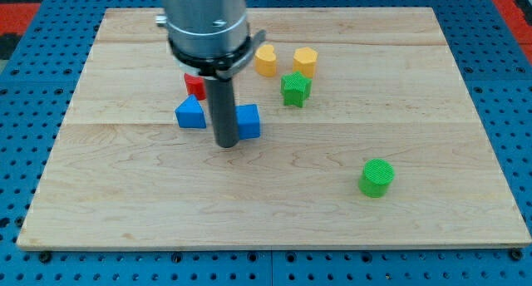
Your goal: Push the blue cube to the center
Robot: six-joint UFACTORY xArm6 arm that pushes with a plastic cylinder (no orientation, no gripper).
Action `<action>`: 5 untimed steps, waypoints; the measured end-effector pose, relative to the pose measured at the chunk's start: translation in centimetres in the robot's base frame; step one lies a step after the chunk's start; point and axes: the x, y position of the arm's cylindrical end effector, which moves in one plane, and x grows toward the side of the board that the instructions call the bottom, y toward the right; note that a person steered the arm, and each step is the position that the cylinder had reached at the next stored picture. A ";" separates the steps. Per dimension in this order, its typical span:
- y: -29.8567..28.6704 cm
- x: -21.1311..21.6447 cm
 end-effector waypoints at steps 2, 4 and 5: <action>1.1 1.6; -2.0 -0.1; -1.9 -0.3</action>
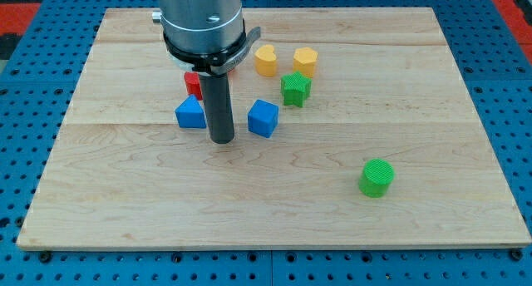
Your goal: Push the blue cube to the center
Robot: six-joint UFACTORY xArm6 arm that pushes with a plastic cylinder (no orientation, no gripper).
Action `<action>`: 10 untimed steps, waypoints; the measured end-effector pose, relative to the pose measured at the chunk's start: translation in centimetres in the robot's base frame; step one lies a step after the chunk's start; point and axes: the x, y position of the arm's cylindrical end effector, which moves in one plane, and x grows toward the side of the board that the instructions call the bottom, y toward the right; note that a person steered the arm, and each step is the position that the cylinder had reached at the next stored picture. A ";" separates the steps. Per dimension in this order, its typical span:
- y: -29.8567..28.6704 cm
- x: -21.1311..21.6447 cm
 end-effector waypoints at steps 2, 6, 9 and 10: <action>3.4 0.2; 0.9 -0.2; 1.7 -2.5; 2.9 -3.6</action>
